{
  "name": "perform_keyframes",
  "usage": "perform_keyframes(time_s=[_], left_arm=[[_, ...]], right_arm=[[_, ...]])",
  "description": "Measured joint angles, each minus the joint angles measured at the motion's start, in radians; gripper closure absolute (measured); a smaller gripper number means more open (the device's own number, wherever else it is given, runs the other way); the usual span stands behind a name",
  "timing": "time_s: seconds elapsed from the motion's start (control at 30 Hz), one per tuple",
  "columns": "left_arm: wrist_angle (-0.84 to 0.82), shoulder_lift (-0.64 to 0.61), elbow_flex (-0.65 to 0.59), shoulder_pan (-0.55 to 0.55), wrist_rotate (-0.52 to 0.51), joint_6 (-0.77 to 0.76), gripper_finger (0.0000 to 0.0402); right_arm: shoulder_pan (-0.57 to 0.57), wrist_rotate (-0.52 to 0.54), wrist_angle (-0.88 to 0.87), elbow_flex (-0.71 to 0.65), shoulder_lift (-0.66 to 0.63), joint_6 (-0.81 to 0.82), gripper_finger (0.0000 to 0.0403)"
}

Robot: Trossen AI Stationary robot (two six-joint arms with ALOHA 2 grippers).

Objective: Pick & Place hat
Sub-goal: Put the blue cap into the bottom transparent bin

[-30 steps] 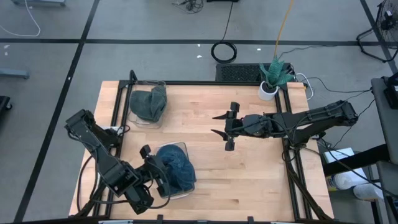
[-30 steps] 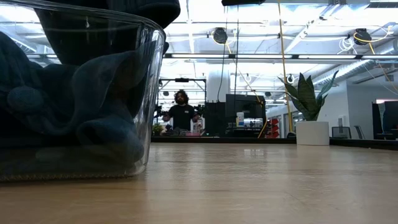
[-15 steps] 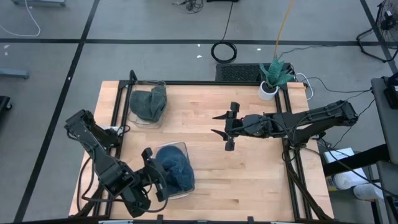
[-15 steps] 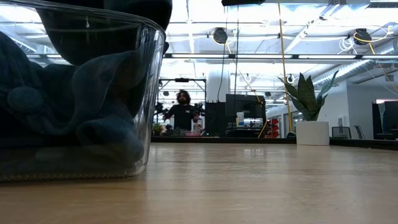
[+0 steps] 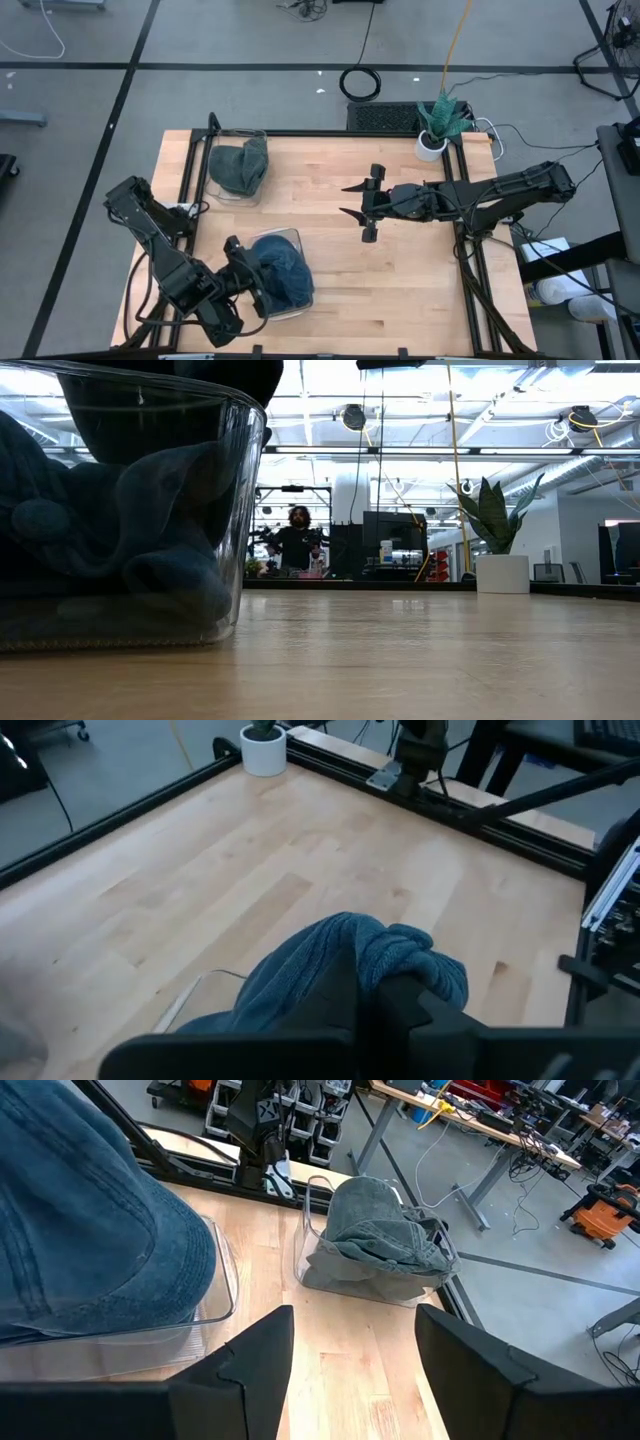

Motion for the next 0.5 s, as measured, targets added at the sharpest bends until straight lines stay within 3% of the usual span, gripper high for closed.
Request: perform_keyframes(time_s=[0.5], left_arm=[[0.019,-0.029,0.001,-0.056,-0.177,-0.014,0.0398]], right_arm=[[0.000,0.001,0.000,0.000,0.000,0.000,0.0204]])
